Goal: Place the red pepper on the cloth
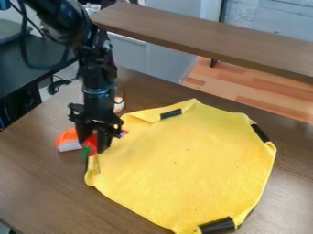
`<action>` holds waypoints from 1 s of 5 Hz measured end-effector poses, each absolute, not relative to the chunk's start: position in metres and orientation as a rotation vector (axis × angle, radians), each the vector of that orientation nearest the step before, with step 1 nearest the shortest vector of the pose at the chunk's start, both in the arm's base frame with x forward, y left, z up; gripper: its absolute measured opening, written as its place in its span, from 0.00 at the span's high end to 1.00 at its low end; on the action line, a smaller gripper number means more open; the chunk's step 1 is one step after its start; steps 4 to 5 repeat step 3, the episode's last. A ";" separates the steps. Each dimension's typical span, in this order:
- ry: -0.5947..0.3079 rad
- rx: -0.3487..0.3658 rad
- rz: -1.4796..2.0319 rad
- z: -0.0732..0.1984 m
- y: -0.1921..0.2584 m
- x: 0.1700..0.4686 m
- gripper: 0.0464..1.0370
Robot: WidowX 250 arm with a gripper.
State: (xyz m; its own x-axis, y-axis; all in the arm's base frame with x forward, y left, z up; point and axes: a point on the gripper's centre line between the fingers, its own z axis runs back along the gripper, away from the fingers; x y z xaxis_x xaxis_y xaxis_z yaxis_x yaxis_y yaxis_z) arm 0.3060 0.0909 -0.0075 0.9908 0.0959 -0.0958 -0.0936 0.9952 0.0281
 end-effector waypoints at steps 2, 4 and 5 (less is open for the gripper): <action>-0.001 -0.060 0.064 -0.011 0.073 0.319 0.03; -0.098 -0.035 -0.007 0.014 0.074 0.323 0.04; -0.098 -0.035 -0.007 0.014 0.074 0.323 0.04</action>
